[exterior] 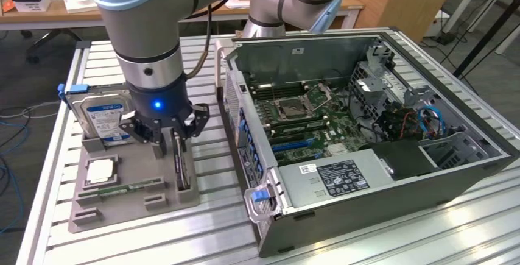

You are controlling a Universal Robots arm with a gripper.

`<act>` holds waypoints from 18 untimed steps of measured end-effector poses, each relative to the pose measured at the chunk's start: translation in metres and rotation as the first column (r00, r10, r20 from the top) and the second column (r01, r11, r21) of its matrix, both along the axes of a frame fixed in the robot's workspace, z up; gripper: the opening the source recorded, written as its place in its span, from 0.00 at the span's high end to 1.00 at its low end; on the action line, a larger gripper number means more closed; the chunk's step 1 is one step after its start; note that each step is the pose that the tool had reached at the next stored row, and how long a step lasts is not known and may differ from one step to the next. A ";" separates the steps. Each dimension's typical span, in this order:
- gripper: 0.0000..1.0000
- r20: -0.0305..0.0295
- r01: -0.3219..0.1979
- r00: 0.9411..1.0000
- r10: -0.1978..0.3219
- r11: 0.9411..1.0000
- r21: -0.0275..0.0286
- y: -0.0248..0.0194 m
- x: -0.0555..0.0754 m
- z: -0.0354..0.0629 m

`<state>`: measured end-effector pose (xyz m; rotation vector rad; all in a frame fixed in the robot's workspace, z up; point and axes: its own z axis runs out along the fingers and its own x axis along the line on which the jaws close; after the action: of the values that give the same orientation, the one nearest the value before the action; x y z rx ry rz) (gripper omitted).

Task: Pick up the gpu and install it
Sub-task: 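Pick up the gpu and move the gpu toward the slot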

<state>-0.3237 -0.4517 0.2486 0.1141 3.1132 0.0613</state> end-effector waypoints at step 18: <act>0.58 0.000 -0.002 1.000 0.002 1.000 -0.003 -0.0001 0.003 -0.0121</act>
<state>-0.3206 -0.4518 0.2365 0.1102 3.1134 0.0566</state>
